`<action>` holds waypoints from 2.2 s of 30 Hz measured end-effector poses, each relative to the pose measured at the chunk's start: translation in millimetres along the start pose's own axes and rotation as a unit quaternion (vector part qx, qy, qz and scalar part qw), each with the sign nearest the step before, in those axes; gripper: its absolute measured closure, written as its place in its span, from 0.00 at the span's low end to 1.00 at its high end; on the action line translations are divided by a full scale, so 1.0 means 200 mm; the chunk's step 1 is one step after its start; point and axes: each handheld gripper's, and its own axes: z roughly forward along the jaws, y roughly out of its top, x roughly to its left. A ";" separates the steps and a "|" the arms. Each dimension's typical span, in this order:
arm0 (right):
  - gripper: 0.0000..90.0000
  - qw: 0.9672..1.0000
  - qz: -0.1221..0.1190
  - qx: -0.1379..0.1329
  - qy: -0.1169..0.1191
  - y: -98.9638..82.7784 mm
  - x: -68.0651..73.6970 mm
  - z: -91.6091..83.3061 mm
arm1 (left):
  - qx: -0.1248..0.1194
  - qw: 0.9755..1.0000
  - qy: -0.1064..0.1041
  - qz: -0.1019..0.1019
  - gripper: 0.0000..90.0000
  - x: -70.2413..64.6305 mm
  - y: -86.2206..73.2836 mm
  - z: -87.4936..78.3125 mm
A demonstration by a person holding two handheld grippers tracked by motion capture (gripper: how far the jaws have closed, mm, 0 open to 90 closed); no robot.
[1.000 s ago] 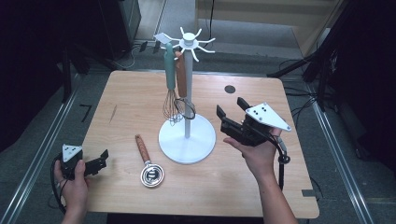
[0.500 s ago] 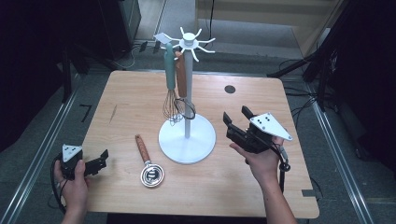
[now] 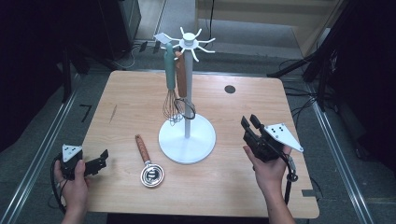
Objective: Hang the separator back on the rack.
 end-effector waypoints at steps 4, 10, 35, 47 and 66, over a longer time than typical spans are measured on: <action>0.78 1.000 -0.006 0.006 -0.011 -0.03 -0.03 -0.01 | -0.001 1.000 0.001 0.001 0.05 0.00 0.00 0.00; 0.83 1.000 -0.014 0.015 0.008 -0.09 -0.05 -0.03 | 0.000 1.000 0.014 0.007 0.06 -0.01 0.00 0.00; 0.46 0.993 -0.031 0.108 0.026 -0.31 -0.09 -0.09 | 0.015 0.996 -0.080 0.046 0.61 -0.25 -0.02 -0.05; 0.53 0.995 -0.017 0.083 0.061 -0.38 -0.07 -0.10 | 0.063 0.977 -0.192 0.066 0.99 -0.41 -0.05 -0.04; 0.60 0.990 -0.030 0.108 0.081 -0.42 0.01 -0.08 | 0.104 0.961 -0.236 0.100 1.00 -0.57 -0.09 -0.02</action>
